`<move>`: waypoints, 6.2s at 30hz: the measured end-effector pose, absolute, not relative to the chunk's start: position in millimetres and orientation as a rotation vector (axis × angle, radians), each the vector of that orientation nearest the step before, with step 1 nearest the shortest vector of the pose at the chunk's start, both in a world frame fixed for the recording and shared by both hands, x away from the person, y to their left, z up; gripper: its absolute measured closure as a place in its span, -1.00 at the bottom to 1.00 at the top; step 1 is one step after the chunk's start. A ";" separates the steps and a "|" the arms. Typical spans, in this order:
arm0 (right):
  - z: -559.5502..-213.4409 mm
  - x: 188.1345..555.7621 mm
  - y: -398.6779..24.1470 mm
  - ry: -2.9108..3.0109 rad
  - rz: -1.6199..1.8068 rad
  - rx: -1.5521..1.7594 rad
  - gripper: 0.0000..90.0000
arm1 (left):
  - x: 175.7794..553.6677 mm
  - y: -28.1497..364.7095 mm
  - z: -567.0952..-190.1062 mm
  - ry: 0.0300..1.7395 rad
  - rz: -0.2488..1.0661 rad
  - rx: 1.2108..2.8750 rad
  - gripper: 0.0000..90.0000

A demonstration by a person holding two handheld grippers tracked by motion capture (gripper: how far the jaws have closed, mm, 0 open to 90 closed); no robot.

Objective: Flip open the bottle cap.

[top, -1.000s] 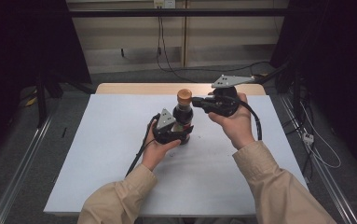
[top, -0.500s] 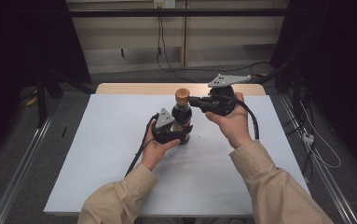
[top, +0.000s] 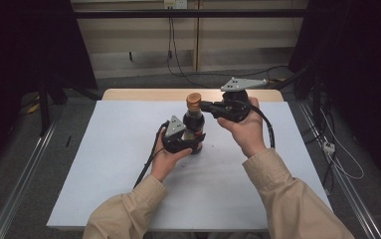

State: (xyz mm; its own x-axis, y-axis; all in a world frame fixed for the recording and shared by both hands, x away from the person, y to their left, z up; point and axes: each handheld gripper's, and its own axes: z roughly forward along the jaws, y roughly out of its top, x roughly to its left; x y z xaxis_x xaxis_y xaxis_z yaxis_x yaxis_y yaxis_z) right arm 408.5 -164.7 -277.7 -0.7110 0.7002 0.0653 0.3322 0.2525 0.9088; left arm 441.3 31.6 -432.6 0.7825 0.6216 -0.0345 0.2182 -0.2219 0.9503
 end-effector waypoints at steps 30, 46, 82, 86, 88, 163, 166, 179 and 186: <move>-272.5 411.3 -158.7 2.150 1.449 0.956 1.00 | 442.5 33.1 -432.7 0.654 0.400 1.794 -0.32; -269.9 411.5 -157.1 2.146 1.442 0.962 1.00 | 442.4 33.0 -432.6 0.653 0.403 1.797 -0.32; -266.2 413.1 -153.7 2.145 1.435 0.960 1.00 | 442.2 33.0 -433.0 0.658 0.400 1.791 -0.32; -266.1 413.3 -153.6 2.144 1.436 0.960 1.00 | 442.4 33.1 -433.1 0.658 0.399 1.790 -0.32; -265.9 413.7 -153.6 2.142 1.439 0.957 1.00 | 442.4 33.1 -433.1 0.658 0.399 1.790 -0.32; -279.3 388.6 -166.7 2.065 1.530 0.965 -0.24 | 430.6 60.1 -418.0 0.666 0.278 1.739 -0.56; -285.8 382.2 -171.4 2.060 1.539 0.963 -0.32 | 423.3 69.3 -412.1 0.638 0.291 1.753 -0.57; -317.3 356.5 -193.6 2.043 1.530 0.995 -0.46 | 400.3 115.8 -404.3 0.636 0.234 1.731 -0.69; -336.5 341.0 -206.7 2.045 1.501 1.011 -0.48 | 385.4 140.9 -402.6 0.632 0.245 1.725 -0.70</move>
State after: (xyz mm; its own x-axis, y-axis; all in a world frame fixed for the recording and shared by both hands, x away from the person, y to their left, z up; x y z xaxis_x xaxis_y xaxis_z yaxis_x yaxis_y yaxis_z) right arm 341.0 -206.7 -336.5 -0.6539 0.7510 0.0912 0.3121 0.1580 0.9368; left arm 385.4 140.9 -402.6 0.8289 0.5328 -0.1704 0.2794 -0.1304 0.9513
